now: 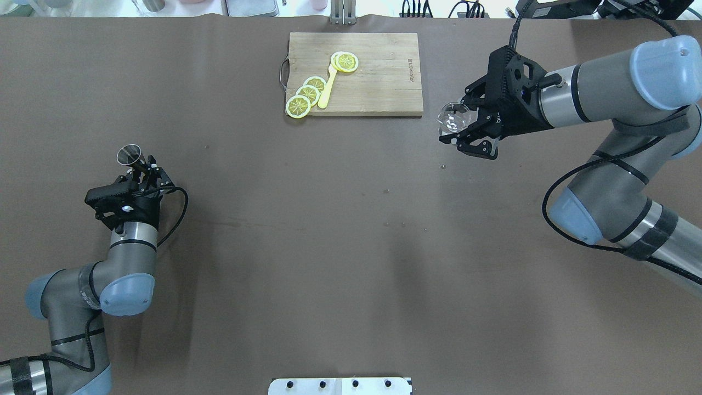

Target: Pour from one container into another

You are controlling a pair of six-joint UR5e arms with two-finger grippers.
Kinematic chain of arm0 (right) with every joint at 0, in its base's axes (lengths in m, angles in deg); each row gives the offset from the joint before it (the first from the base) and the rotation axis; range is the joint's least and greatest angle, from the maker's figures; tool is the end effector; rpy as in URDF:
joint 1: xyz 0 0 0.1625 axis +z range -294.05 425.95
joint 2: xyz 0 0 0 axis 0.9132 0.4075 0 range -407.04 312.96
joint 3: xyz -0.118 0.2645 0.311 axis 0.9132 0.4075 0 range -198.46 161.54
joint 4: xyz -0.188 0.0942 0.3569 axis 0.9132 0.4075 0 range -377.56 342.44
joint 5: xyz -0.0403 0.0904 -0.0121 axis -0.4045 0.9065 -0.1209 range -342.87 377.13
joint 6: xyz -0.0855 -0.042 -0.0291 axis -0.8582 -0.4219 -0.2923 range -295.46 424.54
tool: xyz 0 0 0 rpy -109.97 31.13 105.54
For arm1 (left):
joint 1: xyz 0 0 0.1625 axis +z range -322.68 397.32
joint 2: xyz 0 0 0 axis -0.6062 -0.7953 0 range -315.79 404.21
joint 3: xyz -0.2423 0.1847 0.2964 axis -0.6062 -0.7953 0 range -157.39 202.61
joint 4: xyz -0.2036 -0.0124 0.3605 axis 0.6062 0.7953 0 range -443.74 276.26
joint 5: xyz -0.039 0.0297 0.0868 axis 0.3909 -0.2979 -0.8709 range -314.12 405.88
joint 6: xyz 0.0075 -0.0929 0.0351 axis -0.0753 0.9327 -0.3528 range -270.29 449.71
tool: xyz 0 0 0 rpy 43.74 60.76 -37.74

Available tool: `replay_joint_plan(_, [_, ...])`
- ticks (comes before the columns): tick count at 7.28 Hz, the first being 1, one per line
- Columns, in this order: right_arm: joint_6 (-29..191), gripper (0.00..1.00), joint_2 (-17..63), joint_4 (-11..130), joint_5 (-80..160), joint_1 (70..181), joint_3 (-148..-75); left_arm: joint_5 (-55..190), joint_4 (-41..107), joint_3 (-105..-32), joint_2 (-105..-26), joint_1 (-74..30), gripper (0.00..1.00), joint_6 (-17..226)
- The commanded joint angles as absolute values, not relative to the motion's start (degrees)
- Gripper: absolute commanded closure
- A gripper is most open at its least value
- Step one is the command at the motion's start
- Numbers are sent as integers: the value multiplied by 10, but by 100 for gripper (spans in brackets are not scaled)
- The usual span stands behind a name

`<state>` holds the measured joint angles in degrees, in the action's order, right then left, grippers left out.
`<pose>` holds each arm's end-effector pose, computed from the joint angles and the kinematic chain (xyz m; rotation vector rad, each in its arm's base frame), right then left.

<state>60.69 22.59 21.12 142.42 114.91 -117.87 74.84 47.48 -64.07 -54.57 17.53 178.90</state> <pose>-0.3264 -0.4902 0.2801 1.1939 -0.9665 -1.0658 0.4512 -0.3966 0.5059 1.1371 0.5522 -0.7195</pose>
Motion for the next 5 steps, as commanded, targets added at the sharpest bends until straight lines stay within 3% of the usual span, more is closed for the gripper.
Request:
replay_joint_plan(1, [615,100,226,196,1446,1149,-1179,750,475,-687,-540,161,100,1777])
replay_joint_plan(5, [615,100,226,194,1453,1150,-1180,815,565,-713,-573,132,100,1537])
